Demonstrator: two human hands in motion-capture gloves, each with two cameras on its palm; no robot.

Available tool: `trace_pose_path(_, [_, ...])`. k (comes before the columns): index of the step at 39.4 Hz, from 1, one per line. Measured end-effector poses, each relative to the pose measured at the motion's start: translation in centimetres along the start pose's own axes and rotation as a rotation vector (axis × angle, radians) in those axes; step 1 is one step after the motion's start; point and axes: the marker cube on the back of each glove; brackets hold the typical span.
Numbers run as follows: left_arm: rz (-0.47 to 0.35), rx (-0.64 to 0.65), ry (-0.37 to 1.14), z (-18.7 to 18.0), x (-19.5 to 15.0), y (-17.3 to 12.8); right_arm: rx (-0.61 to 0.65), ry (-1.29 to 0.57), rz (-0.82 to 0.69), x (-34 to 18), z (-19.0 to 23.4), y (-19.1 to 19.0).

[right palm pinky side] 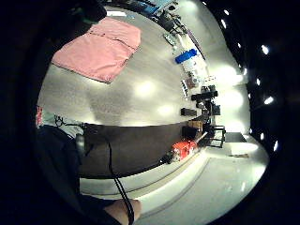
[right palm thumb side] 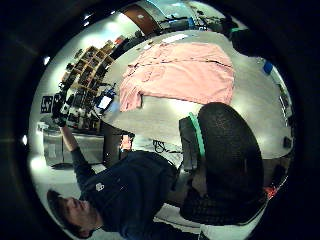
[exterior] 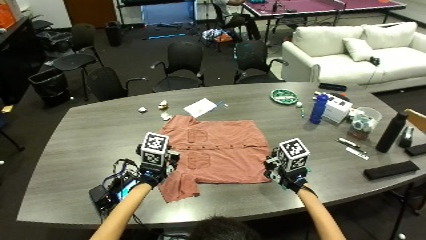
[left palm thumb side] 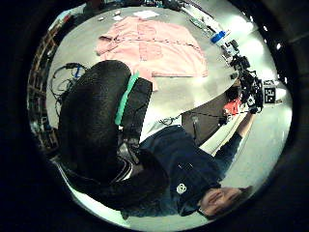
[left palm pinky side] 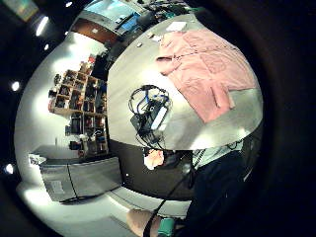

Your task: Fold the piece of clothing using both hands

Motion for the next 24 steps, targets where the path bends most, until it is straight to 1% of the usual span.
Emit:
trace_pose_path(8, [0.005, -0.036, -0.001, 0.5, 0.0, -0.1, 0.025, -0.041, -0.009, -0.3, -1.1, -0.3])
trace_pose_path(12, [0.006, -0.050, 0.024, 1.2, -0.2, -0.6, 0.006, -0.089, -0.019, -0.6, -1.4, -1.0])
trace_pose_path(18, [0.047, -0.137, 0.134, 2.7, -0.5, -1.5, -0.105, -0.167, -0.038, -1.3, -0.8, -3.8])
trace_pose_path(21, [0.067, -0.171, 0.186, 3.2, -0.2, -2.4, -0.164, -0.156, -0.028, -1.3, 0.1, -5.7])
trace_pose_path(24, [0.097, -0.203, 0.224, 4.5, 0.5, -4.0, -0.212, -0.141, -0.008, -1.7, 0.9, -7.6])
